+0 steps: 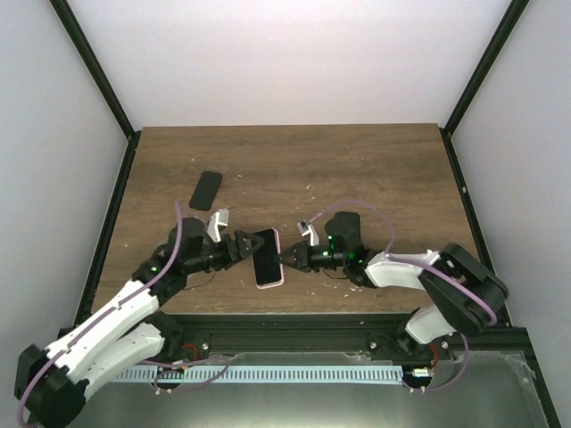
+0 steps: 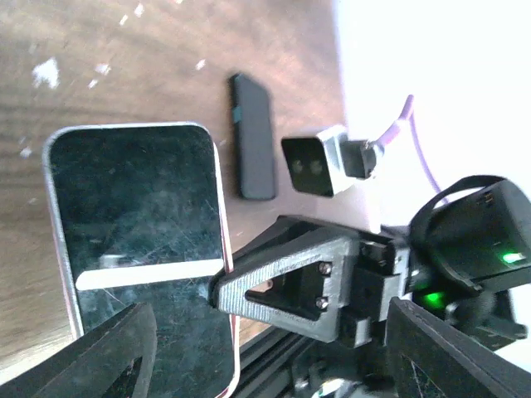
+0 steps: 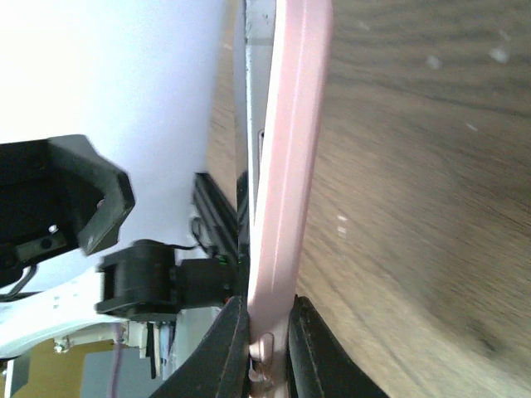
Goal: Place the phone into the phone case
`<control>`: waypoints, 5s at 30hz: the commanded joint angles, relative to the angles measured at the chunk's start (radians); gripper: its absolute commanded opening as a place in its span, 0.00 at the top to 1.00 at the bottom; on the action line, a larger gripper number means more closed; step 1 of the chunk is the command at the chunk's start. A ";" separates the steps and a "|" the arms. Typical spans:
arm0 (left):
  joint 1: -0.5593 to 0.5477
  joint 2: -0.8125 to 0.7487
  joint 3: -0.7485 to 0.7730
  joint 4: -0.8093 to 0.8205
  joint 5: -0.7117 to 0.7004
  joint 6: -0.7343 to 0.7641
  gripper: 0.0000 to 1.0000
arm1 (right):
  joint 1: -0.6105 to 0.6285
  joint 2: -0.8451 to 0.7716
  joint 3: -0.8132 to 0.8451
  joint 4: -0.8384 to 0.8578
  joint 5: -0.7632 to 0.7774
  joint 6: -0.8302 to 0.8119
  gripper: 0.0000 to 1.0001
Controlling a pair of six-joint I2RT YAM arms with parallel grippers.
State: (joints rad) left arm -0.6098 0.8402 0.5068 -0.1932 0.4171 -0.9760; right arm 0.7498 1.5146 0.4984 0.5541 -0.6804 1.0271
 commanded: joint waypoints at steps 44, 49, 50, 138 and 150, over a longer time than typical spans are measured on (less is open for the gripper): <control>0.006 -0.146 0.017 0.209 0.230 0.028 0.90 | -0.023 -0.369 0.013 0.407 -0.061 0.204 0.87; 0.006 -0.178 0.027 0.216 0.246 0.014 0.67 | -0.023 -0.402 0.020 0.310 -0.111 0.049 0.90; 0.007 -0.179 0.030 0.220 0.256 0.017 0.62 | -0.023 -0.400 0.023 0.308 -0.136 0.036 0.90; 0.006 0.013 0.099 0.413 0.510 0.081 1.00 | -0.023 -0.540 -0.018 0.259 -0.175 0.101 0.57; 0.006 0.040 0.120 0.273 0.517 0.194 1.00 | -0.024 -0.592 -0.005 0.160 -0.171 0.051 0.66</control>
State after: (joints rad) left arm -0.6048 0.8700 0.6071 0.1726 0.9276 -0.8444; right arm 0.7235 0.9531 0.4301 0.6712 -0.8612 1.1053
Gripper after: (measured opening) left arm 0.113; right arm 0.261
